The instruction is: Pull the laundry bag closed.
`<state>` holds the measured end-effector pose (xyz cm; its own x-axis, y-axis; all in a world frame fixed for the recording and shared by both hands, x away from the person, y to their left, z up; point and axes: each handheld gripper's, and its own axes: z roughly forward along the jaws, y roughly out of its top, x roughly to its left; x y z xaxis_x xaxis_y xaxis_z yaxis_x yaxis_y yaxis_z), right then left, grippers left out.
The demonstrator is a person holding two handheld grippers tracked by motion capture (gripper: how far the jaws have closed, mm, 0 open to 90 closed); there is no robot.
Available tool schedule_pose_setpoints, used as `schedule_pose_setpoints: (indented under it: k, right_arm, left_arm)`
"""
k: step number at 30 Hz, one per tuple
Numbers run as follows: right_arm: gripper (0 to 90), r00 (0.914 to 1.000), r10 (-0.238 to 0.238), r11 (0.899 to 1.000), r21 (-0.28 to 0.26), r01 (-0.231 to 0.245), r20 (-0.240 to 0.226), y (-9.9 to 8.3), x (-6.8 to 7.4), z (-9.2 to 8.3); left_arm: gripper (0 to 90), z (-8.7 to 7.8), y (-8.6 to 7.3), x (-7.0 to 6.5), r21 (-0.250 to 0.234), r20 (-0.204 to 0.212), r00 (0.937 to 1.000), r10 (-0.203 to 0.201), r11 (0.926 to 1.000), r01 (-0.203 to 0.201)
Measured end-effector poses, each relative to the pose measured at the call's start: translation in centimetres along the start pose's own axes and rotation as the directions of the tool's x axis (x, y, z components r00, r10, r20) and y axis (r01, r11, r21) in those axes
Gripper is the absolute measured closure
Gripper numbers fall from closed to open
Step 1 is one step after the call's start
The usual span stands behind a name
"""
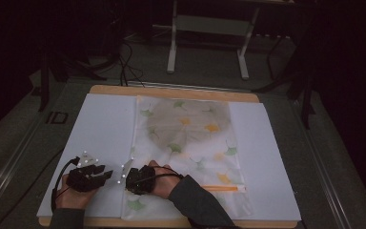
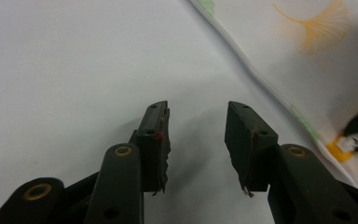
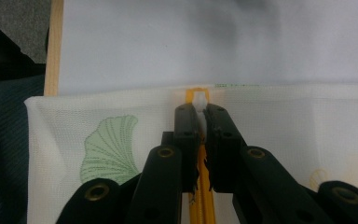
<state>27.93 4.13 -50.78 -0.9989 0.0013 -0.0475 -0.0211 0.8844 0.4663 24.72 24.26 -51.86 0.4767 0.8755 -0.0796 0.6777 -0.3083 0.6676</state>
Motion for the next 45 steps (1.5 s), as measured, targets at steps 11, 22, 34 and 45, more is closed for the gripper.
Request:
schedule_pose_setpoints:
  k: [11,22,34,45]
  right_arm:
    - [84.3,1.0000,0.008,1.000,-0.006,-0.008,0.005,-0.2,0.0,-0.1]
    - [84.4,0.9999,0.013,1.000,-0.013,-0.012,0.010,-0.3,-0.2,-0.3]
    - [84.4,0.9996,0.007,0.999,-0.040,-0.006,0.026,-0.4,-0.2,-1.0]
    - [84.5,0.9994,-0.003,0.998,-0.066,0.006,0.035,-0.4,-0.1,-2.0]
  left_arm:
    - [59.8,-0.6,-0.6,-1.8,0.015,0.099,0.9944,-0.037,0.9992,0.036]
    - [56.3,-0.4,-1.3,-3.2,0.008,0.255,0.9625,-0.093,0.9955,0.094]
    - [55.9,0.3,-1.5,-3.7,0.040,0.338,0.9327,-0.125,0.9921,0.119]
    - [60.3,1.7,-1.1,-4.3,0.091,0.382,0.9137,-0.139,0.9896,0.112]
